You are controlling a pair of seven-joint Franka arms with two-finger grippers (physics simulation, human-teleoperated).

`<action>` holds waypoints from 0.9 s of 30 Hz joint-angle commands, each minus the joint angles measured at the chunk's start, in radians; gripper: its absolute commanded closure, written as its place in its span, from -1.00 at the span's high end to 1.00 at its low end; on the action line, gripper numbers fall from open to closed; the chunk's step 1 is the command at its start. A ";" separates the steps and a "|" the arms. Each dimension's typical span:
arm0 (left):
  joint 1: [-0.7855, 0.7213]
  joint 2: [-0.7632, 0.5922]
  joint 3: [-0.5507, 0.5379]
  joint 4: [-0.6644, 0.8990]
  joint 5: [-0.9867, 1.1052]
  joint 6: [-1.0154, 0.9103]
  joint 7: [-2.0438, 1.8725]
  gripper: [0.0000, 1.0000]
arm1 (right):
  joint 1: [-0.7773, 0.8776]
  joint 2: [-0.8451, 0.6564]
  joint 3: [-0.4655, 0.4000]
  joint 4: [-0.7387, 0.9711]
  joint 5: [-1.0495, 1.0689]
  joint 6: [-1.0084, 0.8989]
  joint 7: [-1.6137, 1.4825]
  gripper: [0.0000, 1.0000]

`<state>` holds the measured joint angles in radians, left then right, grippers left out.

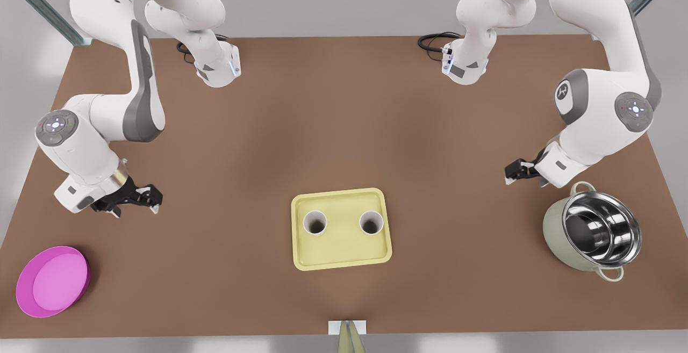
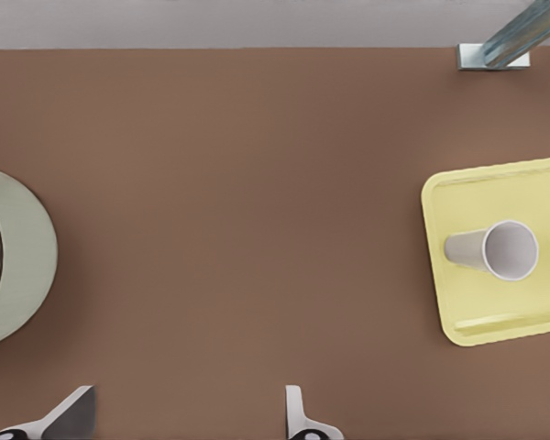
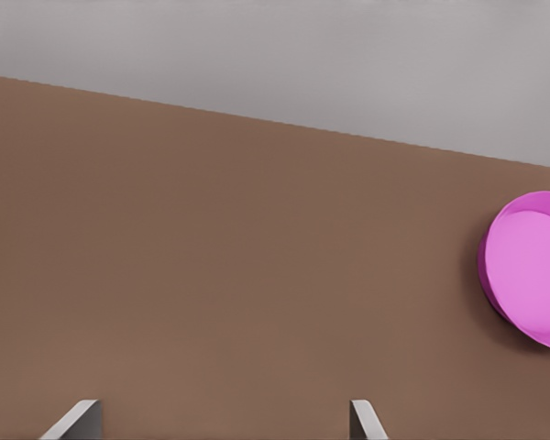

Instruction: Use the left arm to pick up the white IKEA cup from the tray and place it on the middle-left position; use the right arm to pick up the white IKEA cup from the tray and place it on the middle-right position

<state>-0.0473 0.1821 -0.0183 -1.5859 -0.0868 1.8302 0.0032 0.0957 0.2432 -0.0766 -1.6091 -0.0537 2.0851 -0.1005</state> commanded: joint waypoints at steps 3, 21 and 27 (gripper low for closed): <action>-0.022 0.002 -0.003 0.003 0.010 0.017 0.011 1.00 | 0.027 0.021 0.000 0.001 0.000 0.016 -0.081 1.00; -0.471 0.528 -0.009 0.201 0.071 0.311 -0.669 1.00 | 0.361 0.430 0.127 0.288 0.061 0.018 0.208 1.00; -0.511 0.586 -0.009 0.310 0.082 0.324 -0.736 1.00 | 0.375 0.525 0.127 0.377 0.063 0.067 0.235 0.99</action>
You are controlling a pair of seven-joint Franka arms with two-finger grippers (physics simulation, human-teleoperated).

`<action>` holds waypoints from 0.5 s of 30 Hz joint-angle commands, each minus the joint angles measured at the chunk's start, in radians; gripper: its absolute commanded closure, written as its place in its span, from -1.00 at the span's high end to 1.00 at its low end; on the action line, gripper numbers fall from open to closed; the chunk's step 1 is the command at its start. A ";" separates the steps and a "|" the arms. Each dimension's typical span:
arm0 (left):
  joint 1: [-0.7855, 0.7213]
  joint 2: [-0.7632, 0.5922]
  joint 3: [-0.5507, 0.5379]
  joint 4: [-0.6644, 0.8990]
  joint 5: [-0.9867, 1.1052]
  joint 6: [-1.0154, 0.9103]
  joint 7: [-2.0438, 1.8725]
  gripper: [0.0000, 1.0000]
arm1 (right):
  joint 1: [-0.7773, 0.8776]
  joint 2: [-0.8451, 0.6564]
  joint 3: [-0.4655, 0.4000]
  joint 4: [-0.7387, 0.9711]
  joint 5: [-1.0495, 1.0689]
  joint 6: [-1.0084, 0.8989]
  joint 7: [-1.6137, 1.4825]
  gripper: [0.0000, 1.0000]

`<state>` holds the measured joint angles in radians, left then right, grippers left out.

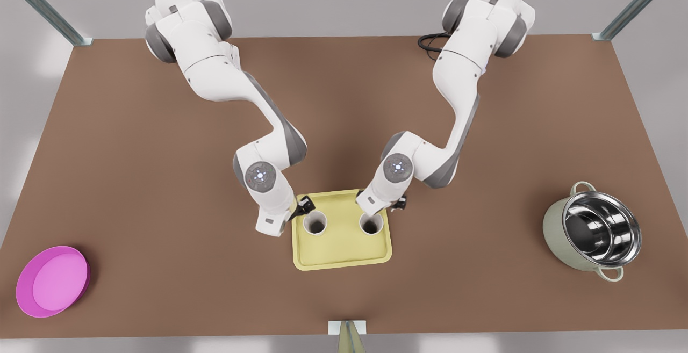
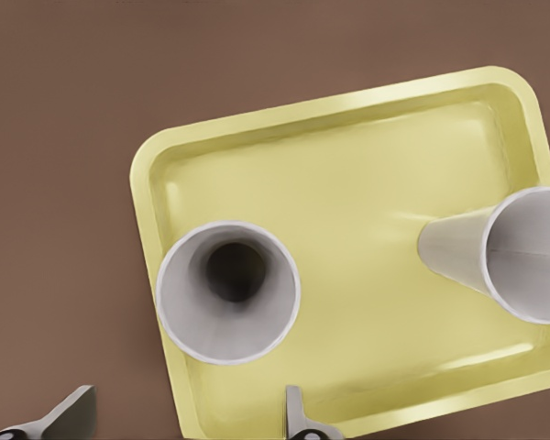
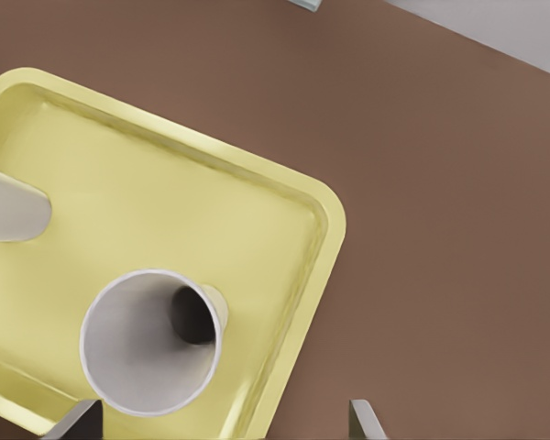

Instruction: Use the left arm to pick up the white IKEA cup from the tray and place it on the middle-left position; use the right arm to pick up the white IKEA cup from the tray and place it on the middle-right position

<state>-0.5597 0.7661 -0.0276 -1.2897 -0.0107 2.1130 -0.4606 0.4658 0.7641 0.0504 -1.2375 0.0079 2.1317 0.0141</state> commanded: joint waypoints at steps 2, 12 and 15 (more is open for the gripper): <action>-0.005 0.025 0.008 0.015 0.009 0.051 -0.244 1.00 | 0.007 0.047 0.000 0.041 0.001 0.025 0.132 0.98; 0.011 0.074 0.038 0.032 0.012 0.061 -0.138 1.00 | 0.007 0.161 -0.003 0.104 0.001 0.059 0.162 0.96; 0.009 0.097 0.038 0.030 0.014 0.064 -0.138 1.00 | 0.020 0.178 0.000 0.104 0.001 0.059 0.178 0.94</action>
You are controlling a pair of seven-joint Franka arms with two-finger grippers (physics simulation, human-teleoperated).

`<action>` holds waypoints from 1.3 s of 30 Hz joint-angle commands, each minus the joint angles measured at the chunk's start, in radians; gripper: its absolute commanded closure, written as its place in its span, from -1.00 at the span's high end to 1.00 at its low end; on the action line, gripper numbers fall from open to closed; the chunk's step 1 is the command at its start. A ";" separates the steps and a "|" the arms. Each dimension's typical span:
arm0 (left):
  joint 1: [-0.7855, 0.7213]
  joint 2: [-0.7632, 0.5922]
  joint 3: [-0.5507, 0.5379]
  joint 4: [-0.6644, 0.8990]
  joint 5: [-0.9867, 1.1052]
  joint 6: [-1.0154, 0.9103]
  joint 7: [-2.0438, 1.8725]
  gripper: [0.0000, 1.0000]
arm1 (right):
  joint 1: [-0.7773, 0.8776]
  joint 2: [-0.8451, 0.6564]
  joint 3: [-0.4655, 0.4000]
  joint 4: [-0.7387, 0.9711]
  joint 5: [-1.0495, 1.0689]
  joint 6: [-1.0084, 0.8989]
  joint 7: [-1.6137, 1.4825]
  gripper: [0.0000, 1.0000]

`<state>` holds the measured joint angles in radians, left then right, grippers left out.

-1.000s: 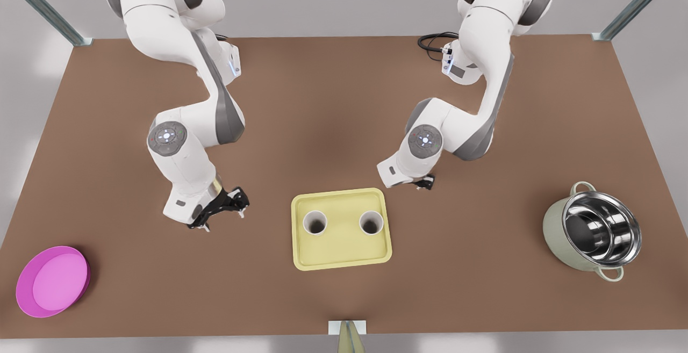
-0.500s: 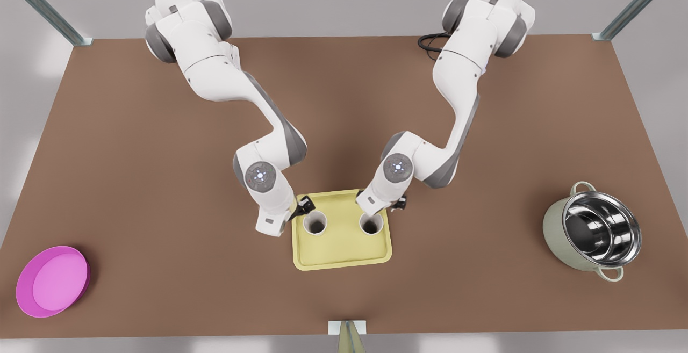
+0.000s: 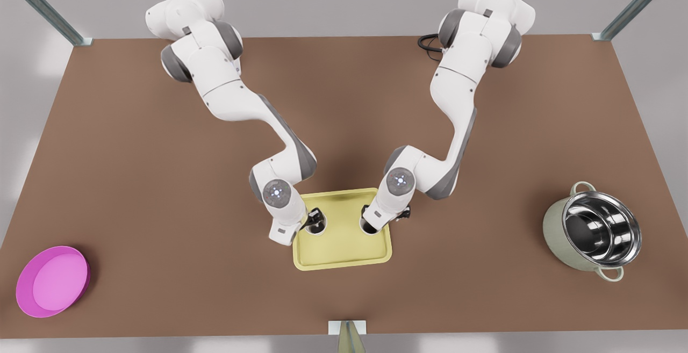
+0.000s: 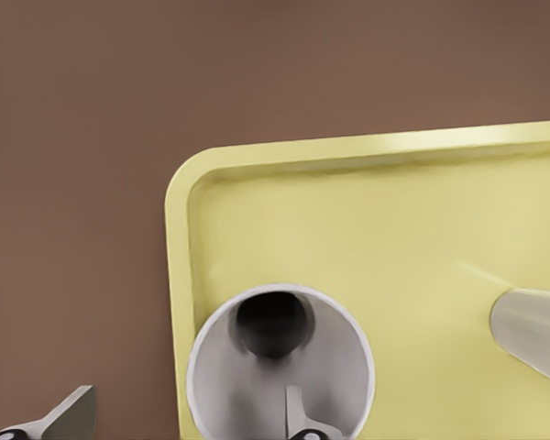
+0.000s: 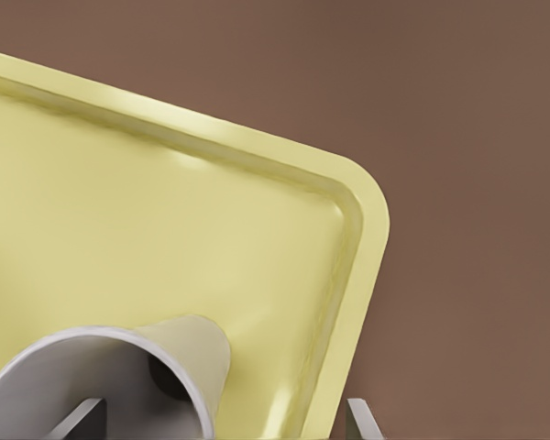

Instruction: Use the left arm to pick up the white IKEA cup from the tray and place it on the middle-left position; use the right arm to pick up the white IKEA cup from the tray and place it on the middle-right position

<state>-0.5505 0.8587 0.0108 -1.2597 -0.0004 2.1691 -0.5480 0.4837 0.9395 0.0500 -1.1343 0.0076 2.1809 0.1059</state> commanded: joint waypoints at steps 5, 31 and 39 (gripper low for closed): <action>-0.002 0.037 0.000 0.000 0.000 0.014 -0.050 1.00 | 0.004 0.019 0.001 -0.001 0.000 0.011 0.087 0.80; 0.320 -0.397 0.001 -0.665 -0.086 0.368 0.551 -0.61 | -0.119 -0.166 -0.073 0.001 0.006 -0.276 0.017 -0.73; 0.317 -0.372 -0.003 -0.662 -0.084 0.410 0.557 0.89 | -0.364 -0.176 -0.042 0.001 0.038 -0.291 -0.449 -0.74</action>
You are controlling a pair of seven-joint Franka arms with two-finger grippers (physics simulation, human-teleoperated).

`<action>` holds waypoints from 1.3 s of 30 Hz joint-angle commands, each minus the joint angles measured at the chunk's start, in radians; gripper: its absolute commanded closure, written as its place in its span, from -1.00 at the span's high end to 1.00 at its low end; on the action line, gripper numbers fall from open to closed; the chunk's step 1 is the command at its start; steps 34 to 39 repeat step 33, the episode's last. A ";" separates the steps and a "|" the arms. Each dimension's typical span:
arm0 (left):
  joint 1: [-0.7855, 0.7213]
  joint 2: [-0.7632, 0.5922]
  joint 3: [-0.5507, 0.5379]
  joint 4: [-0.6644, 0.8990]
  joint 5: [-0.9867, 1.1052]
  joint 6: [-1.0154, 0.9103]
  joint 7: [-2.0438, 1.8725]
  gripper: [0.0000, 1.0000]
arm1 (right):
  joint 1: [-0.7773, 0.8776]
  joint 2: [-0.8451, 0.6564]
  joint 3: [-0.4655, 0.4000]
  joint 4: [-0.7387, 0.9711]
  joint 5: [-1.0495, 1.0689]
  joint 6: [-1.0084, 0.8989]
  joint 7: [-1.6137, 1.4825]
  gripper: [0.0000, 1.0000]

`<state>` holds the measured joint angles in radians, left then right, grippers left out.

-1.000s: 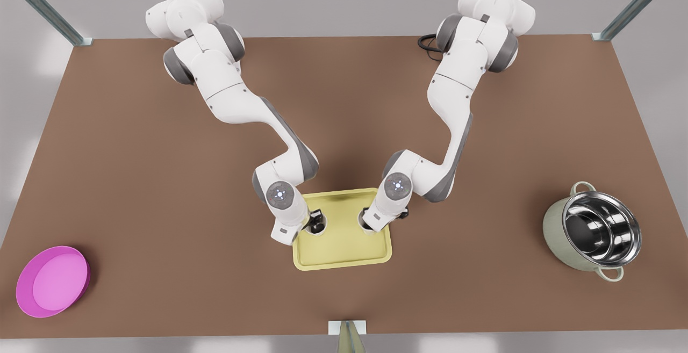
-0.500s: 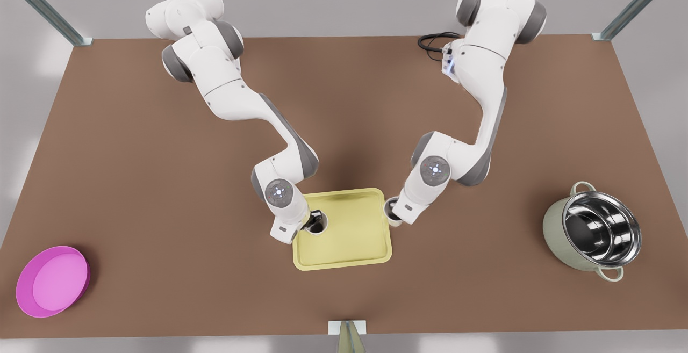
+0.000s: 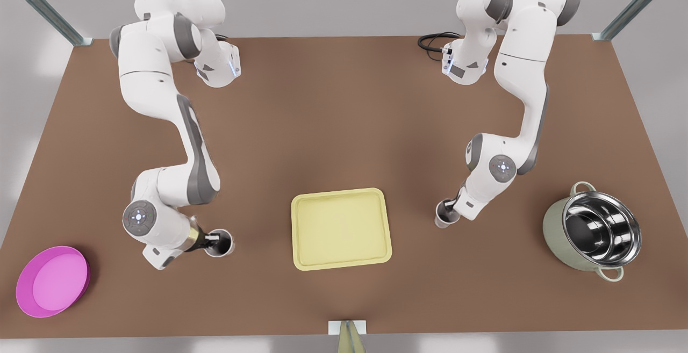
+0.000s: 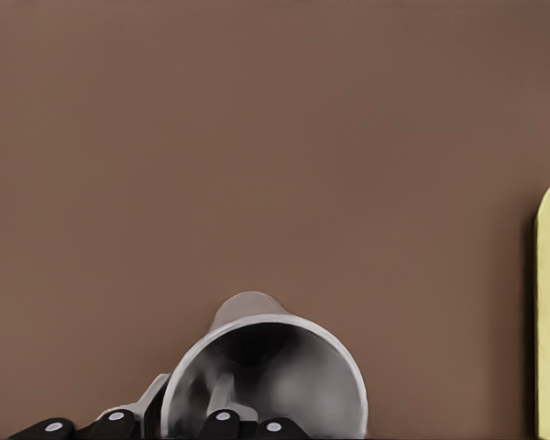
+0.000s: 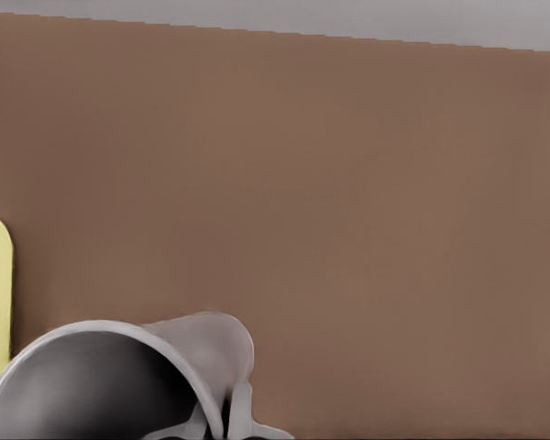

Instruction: Use the left arm to pick up the white IKEA cup from the tray and place it on the middle-left position; use the right arm to pick up the white IKEA cup from the tray and place it on the middle-right position

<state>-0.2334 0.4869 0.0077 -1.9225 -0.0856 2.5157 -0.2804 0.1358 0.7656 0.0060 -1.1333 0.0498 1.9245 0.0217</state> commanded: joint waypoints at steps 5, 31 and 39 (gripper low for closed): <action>-0.004 -0.091 0.002 0.005 0.003 -0.101 0.279 1.00 | -0.053 0.046 -0.004 0.000 -0.007 0.142 -0.595 -0.75; 0.037 -0.237 0.117 0.444 -0.020 -0.784 0.279 1.00 | -0.061 -0.117 0.019 0.000 -0.015 -0.021 -0.596 0.26; 0.037 -0.237 0.117 0.444 -0.014 -0.784 0.279 1.00 | -0.042 -0.152 0.019 -0.002 -0.007 -0.156 -0.207 0.46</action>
